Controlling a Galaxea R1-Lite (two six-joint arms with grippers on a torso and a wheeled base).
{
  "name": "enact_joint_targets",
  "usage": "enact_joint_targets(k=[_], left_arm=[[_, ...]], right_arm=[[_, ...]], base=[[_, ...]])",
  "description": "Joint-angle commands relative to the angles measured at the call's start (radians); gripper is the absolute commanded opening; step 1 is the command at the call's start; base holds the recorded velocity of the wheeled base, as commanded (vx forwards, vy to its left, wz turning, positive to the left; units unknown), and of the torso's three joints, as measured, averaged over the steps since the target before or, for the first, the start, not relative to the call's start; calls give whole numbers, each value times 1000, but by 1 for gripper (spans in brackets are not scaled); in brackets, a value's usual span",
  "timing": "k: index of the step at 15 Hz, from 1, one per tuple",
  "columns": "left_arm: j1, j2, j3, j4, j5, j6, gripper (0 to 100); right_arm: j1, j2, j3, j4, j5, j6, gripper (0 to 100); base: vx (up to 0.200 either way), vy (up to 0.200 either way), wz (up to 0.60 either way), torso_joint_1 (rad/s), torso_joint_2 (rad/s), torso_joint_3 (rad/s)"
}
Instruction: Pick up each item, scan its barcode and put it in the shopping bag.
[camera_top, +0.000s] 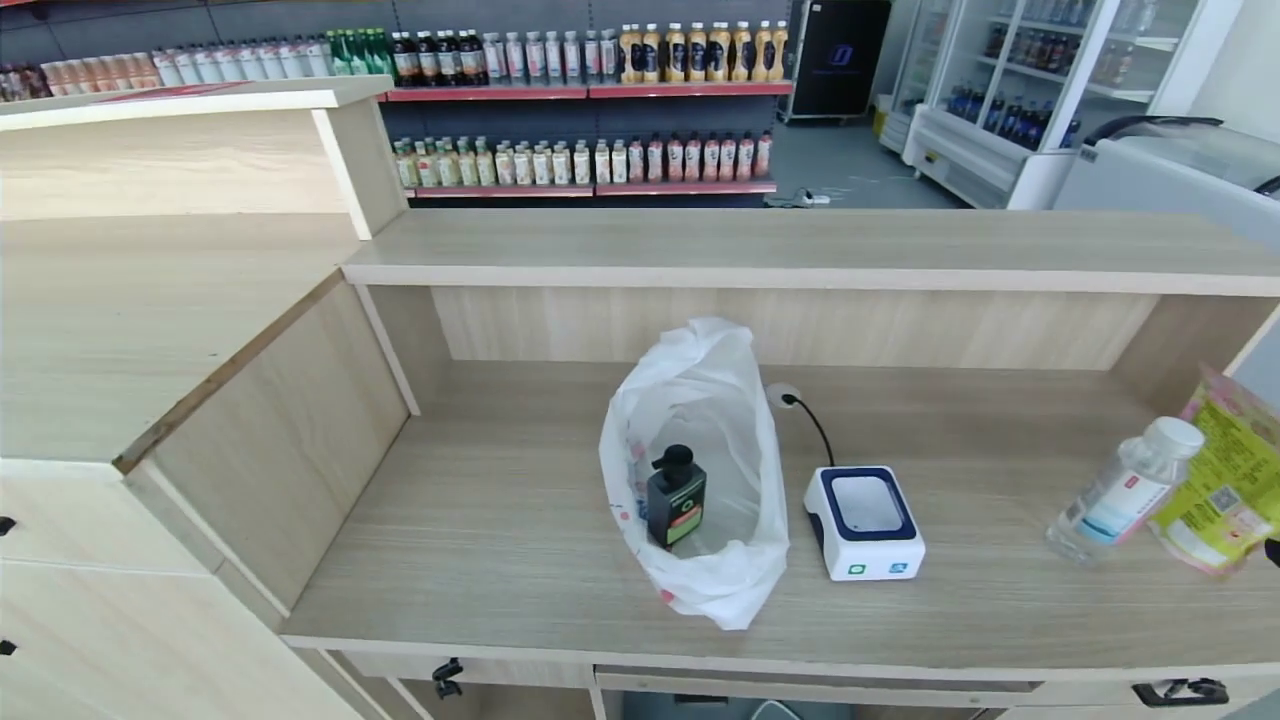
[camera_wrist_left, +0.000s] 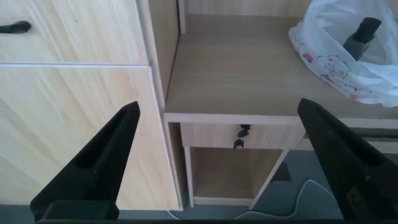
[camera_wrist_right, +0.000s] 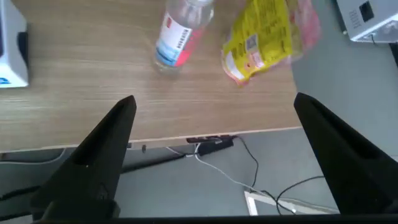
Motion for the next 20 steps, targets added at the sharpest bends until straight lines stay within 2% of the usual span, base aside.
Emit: enact_joint_targets(k=[1, 4, 5, 6, 7, 8, 12, 16, 20], left_arm=[[0, 1, 0, 0, 0, 0, 100], [0, 1, 0, 0, 0, 0, 100], [0, 1, 0, 0, 0, 0, 100], [0, 1, 0, 0, 0, 0, 100], [0, 1, 0, 0, 0, 0, 100], [0, 1, 0, 0, 0, 0, 100], [0, 1, 0, 0, 0, 0, 100], [0, 1, 0, 0, 0, 0, 100], [0, 1, 0, 0, 0, 0, 100]], right_arm=[[-59, 134, 5, -73, -4, 28, 100], [-49, 295, 5, -243, 32, 105, 100], [-33, 341, 4, -294, 105, 113, 100], [-20, 420, 2, -375, 274, 113, 100], [10, 464, -2, -419, 363, 111, 100], [54, 505, -8, -459, 409, 106, 100], [145, 637, -35, -522, 409, 60, 100], [142, 688, -19, -554, 411, -55, 100], [134, 755, -44, -640, 411, -68, 100]], base=[[0, 0, 0, 0, 0, 0], [0, 0, 0, 0, 0, 0], [0, 0, 0, 0, 0, 0], [0, 0, 0, 0, 0, 0], [0, 0, 0, 0, 0, 0], [0, 0, 0, 0, 0, 0], [0, 0, 0, 0, 0, 0], [0, 0, 0, 0, 0, 0], [0, 0, 0, 0, 0, 0]])
